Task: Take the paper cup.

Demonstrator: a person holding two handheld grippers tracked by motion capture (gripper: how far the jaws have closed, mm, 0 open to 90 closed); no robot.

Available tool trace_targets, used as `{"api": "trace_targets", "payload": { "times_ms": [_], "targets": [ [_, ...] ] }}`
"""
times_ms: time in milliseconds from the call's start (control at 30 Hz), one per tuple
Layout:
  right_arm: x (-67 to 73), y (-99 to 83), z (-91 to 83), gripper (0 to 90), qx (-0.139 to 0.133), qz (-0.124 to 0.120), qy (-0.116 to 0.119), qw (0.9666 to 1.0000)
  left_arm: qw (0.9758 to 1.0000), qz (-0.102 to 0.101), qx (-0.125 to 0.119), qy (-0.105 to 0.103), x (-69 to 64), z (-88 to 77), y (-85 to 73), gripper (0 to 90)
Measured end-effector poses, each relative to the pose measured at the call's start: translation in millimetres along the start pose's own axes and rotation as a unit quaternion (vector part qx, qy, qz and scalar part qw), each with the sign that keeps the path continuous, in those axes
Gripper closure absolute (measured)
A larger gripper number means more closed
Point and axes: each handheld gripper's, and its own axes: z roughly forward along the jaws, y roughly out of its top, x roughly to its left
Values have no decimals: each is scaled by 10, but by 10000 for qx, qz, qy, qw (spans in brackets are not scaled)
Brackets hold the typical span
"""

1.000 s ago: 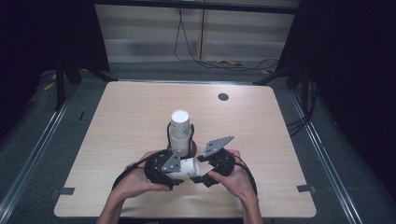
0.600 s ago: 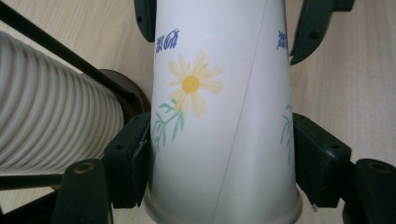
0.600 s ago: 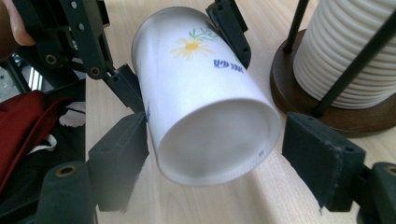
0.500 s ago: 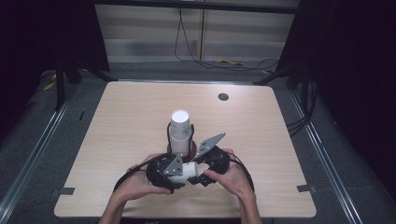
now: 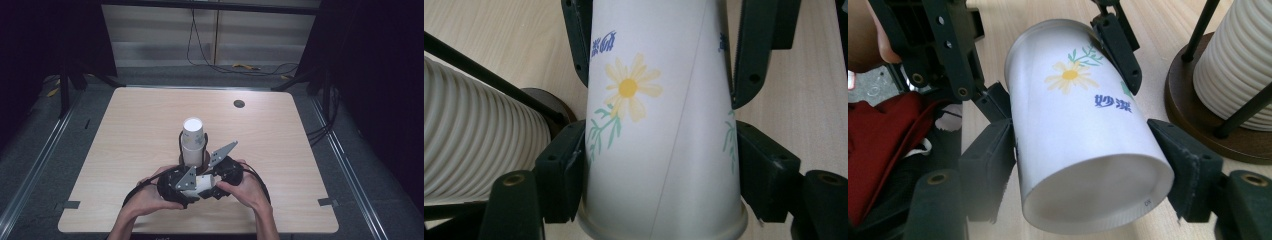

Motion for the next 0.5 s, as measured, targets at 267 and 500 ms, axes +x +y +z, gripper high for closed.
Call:
{"api": "trace_targets", "payload": {
  "times_ms": [267,500],
  "targets": [
    [-3,-16,-30,343,-84,12,94,9999,9999,21,-110,-73,7,6,-34,275],
    [19,-17,-57,358,-183,-23,69,9998,9984,-116,-543,-132,26,-29,-72,229]
  ]
}}
